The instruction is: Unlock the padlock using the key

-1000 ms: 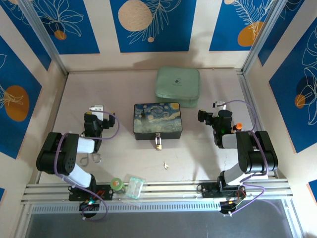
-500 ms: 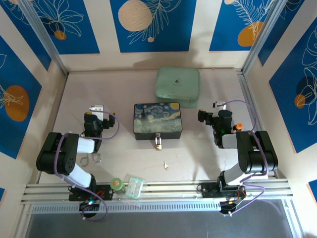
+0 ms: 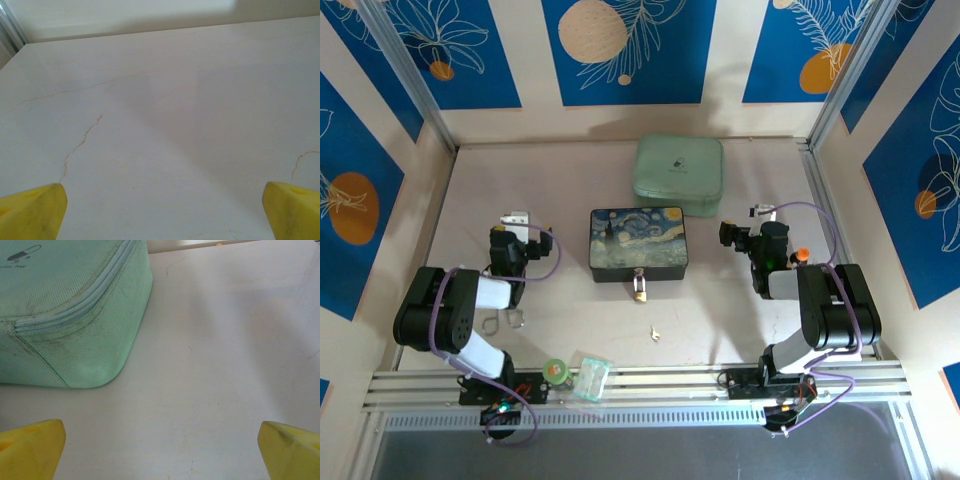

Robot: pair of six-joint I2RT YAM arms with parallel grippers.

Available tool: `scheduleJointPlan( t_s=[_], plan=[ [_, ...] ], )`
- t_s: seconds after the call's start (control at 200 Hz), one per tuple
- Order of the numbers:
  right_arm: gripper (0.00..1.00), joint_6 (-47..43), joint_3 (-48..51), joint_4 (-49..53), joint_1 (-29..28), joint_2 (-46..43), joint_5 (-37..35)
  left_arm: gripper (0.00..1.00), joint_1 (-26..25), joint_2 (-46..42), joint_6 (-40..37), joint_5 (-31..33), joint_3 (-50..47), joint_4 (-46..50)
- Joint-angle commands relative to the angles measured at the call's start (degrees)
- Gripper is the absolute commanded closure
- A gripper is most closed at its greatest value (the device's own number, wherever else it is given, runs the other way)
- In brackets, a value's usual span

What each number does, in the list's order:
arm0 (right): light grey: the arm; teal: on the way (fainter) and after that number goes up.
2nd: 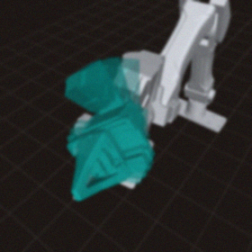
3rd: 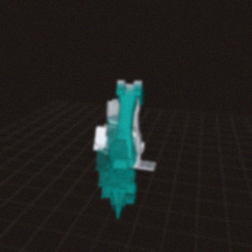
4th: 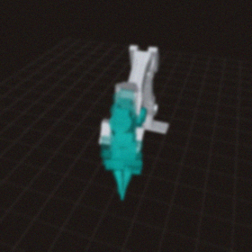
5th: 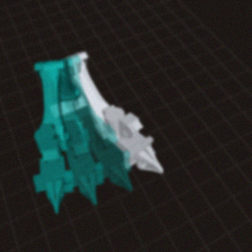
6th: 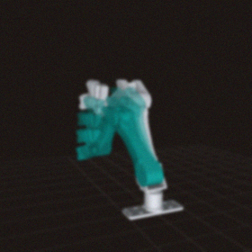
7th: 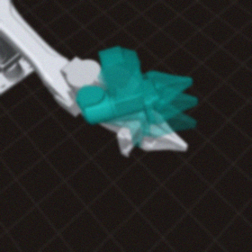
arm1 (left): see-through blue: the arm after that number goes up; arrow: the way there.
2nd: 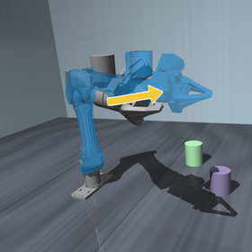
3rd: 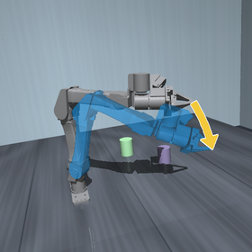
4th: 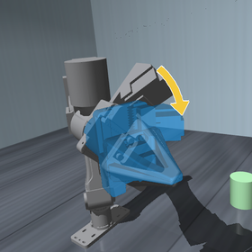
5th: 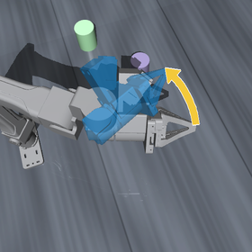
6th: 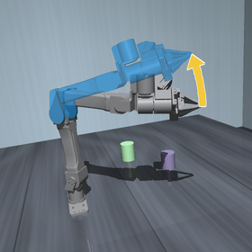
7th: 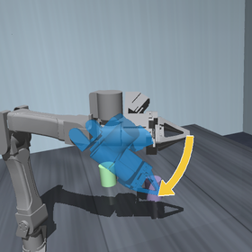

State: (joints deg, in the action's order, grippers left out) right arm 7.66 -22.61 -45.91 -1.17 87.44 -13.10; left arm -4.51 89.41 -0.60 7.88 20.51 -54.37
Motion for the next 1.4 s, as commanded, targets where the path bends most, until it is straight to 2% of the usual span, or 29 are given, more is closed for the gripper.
scheduleJointPlan(
  t_s=[0.0, 0.2, 0.27, 0.38, 0.485, 0.575, 0.655, 0.745, 0.835, 0.905, 0.995, 1.066, 1.156, 1.241, 1.396],
  plan=[
    [0.01, -0.45, -0.33, -2.50, -0.41, -0.25, -0.87, 0.01, 0.47, 0.19, -1.07, -1.20, 0.41, -0.53],
    [0.01, -0.45, 0.13, -3.22, -0.41, -0.57, -0.88, 0.00, 0.47, -0.06, -0.90, -1.21, -0.06, -1.40],
    [0.01, -1.17, 0.34, -1.85, -1.43, -3.19, -2.75, 0.00, 0.47, -2.47, -0.80, -0.63, -0.70, -1.02],
    [0.01, -3.03, -0.87, 4.20, -3.03, -8.28, -3.24, 0.01, 0.38, -11.63, -0.98, -0.42, 0.23, 8.63],
    [0.01, -4.63, -2.16, 10.37, -6.07, -13.79, -6.57, 0.01, 0.38, -19.15, 0.65, -0.10, 1.35, 15.31],
    [0.01, -0.37, -5.82, 20.96, -7.56, -19.26, -6.64, 0.01, 0.38, -25.38, 8.82, 2.25, 2.75, 21.82],
    [0.01, 9.60, -12.40, 38.54, -7.25, -23.83, -5.05, 0.01, 0.38, -31.71, 20.14, 1.58, 5.34, 31.72],
    [0.01, 15.50, -15.75, 48.30, -5.07, -26.46, 2.59, 0.00, 0.41, -35.71, 26.25, -7.04, 5.64, 33.60],
    [0.01, 18.97, -16.34, 51.80, -2.27, -28.83, 14.33, 0.00, 0.38, -37.04, 32.89, -14.84, 5.75, 34.04],
    [0.01, 20.33, -15.63, 53.24, -2.45, -30.74, 20.13, 0.00, 0.07, -37.61, 39.62, -17.57, 5.95, 37.06],
    [0.01, 22.84, -16.68, 60.49, -5.22, -31.45, 19.87, 0.00, -4.34, -38.40, 41.38, -16.58, 9.34, 48.88],
    [0.00, 23.10, -17.32, 66.46, -8.96, -31.24, 18.13, 0.00, -10.50, -37.62, 40.02, -13.18, 13.59, 59.56],
    [0.02, 24.63, -16.20, 71.33, -15.17, -31.98, 14.24, 0.00, -18.14, -36.23, 39.66, -9.94, 17.41, 67.64],
    [0.09, 26.66, -13.33, 72.15, -22.47, -33.43, 11.41, 0.00, -23.86, -35.74, 41.76, -8.16, 18.88, 70.89],
    [0.14, 32.27, -9.68, 73.69, -39.37, -33.37, 0.19, 0.04, -32.46, -35.70, 46.21, -6.79, 18.59, 70.85]
  ],
)
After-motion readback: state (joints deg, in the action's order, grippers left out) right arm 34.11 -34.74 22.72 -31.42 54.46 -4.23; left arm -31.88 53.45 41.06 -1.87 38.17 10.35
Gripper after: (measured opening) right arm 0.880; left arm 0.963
